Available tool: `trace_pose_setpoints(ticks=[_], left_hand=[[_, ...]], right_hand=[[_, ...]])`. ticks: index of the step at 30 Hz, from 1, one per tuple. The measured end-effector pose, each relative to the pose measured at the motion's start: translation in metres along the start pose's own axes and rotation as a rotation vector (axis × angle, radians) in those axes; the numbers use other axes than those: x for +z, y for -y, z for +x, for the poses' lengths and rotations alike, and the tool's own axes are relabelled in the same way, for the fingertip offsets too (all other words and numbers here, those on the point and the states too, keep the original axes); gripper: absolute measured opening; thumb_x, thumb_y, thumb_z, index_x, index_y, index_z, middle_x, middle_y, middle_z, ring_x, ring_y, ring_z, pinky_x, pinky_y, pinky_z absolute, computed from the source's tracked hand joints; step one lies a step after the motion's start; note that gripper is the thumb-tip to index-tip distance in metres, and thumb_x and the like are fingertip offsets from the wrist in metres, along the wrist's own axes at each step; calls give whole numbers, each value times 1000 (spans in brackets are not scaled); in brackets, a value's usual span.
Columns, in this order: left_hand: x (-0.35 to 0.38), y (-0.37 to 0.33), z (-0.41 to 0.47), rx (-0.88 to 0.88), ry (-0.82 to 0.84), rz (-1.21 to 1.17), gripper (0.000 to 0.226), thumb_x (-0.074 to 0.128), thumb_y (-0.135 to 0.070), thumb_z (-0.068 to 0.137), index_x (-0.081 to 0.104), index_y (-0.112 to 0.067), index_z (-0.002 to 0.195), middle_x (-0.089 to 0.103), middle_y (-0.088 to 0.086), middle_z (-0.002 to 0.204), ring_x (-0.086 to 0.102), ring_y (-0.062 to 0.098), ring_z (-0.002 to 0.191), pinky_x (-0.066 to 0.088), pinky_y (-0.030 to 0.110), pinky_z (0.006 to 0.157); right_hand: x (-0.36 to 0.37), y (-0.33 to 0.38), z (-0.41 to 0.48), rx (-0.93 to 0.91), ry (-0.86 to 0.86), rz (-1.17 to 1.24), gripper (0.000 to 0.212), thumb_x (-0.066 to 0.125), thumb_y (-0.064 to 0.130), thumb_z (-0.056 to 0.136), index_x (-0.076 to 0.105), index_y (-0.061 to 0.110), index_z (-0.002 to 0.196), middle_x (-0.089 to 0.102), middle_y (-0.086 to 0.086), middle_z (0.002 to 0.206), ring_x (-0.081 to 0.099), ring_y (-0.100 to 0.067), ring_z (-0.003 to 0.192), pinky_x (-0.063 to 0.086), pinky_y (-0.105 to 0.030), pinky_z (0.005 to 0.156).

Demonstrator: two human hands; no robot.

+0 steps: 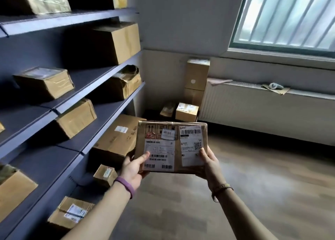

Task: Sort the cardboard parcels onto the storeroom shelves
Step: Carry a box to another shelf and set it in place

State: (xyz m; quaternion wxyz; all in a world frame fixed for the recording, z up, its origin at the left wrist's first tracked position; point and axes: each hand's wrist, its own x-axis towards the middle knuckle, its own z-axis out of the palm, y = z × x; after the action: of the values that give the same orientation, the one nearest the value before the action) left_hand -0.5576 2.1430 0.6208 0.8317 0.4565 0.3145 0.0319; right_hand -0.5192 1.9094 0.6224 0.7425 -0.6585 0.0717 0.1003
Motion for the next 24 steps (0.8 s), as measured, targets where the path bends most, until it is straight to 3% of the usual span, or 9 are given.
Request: trace_pose_setpoints(ticks=[3,8,13,18,24], left_hand=[[31,-9,45,-2,12,2,76,77,-7,75,36,-15,139,63,20,119,60,40,109,47,62,91],[87,-26,151,-44,83,33,58,73,-7,78,47,-17,129,64,19,119,61,38,107,49,57,89],[158,-57,281,-67,115,62,93,78,-8,71,27,-18,147,58,16,129,52,36,122,34,61,105],[228,-93,393,-107,145,78,89,76,-9,76,25,-23,148,59,14,129,55,35,119,35,61,104],[302,-130,492,-128,207,146,54,70,-8,81,49,-19,130,68,13,113,63,34,104,50,55,89]], right_hand=[[-3,8,48,22,-20,6,19,49,36,99,65,45,106,73,14,99,70,-6,84,57,-32,58],[-5,15,158,47,-83,-20,22,48,38,99,60,41,117,71,8,107,66,-16,87,54,-30,60],[2,39,291,56,-172,-43,26,47,39,100,58,37,123,70,5,108,64,-19,84,49,-28,56],[6,73,408,66,-243,-10,25,49,40,99,60,39,121,70,10,103,65,-15,78,49,-25,48],[2,106,526,77,-274,26,28,48,37,100,58,34,126,69,6,112,65,-18,87,51,-24,49]])
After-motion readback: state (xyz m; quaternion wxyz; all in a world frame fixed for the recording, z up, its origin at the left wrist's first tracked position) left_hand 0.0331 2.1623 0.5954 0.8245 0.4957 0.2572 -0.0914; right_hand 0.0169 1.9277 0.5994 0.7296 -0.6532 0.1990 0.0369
